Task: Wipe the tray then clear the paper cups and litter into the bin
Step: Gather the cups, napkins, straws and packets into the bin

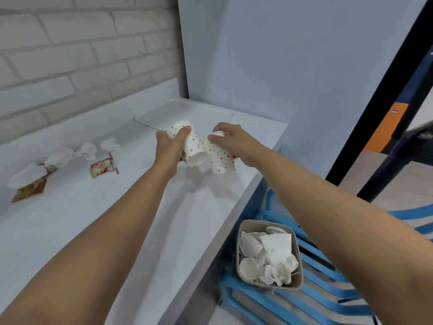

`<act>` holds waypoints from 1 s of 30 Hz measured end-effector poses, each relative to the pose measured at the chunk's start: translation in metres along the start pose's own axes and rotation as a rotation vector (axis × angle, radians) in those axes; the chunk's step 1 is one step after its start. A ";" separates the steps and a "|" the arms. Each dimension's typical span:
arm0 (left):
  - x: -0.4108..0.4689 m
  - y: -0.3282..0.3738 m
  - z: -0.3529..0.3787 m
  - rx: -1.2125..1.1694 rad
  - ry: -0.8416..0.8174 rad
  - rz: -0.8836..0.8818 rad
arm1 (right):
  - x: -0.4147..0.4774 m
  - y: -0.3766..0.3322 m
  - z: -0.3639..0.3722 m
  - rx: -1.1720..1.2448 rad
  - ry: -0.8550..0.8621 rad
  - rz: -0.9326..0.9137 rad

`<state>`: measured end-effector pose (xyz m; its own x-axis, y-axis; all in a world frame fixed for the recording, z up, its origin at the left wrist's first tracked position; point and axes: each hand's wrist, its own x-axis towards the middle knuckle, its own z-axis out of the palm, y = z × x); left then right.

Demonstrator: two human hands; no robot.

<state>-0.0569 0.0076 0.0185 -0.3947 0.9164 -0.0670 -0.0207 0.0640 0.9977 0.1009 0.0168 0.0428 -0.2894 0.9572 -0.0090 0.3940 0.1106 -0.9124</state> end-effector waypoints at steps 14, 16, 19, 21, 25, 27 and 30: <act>-0.057 -0.029 0.130 0.204 0.038 0.333 | -0.059 0.101 -0.085 -0.073 -0.245 0.197; -0.065 -0.039 0.142 0.277 -0.018 0.395 | -0.060 0.108 -0.086 -0.028 -0.240 0.179; -0.072 -0.050 0.150 0.315 -0.019 0.388 | -0.063 0.117 -0.088 -0.003 -0.241 0.170; -0.075 -0.052 0.150 0.313 0.003 0.385 | -0.064 0.121 -0.088 0.022 -0.260 0.170; -0.077 -0.057 0.147 0.326 0.000 0.367 | -0.067 0.123 -0.087 0.018 -0.285 0.134; -0.080 -0.059 0.146 0.334 0.012 0.357 | -0.067 0.125 -0.086 0.047 -0.304 0.127; -0.085 -0.063 0.147 0.350 -0.025 0.328 | -0.067 0.128 -0.085 0.114 -0.278 0.102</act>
<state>0.1128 -0.0163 -0.0393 -0.3067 0.9194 0.2464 0.4137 -0.1044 0.9044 0.2450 -0.0105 -0.0390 -0.4870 0.8502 -0.1998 0.3378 -0.0276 -0.9408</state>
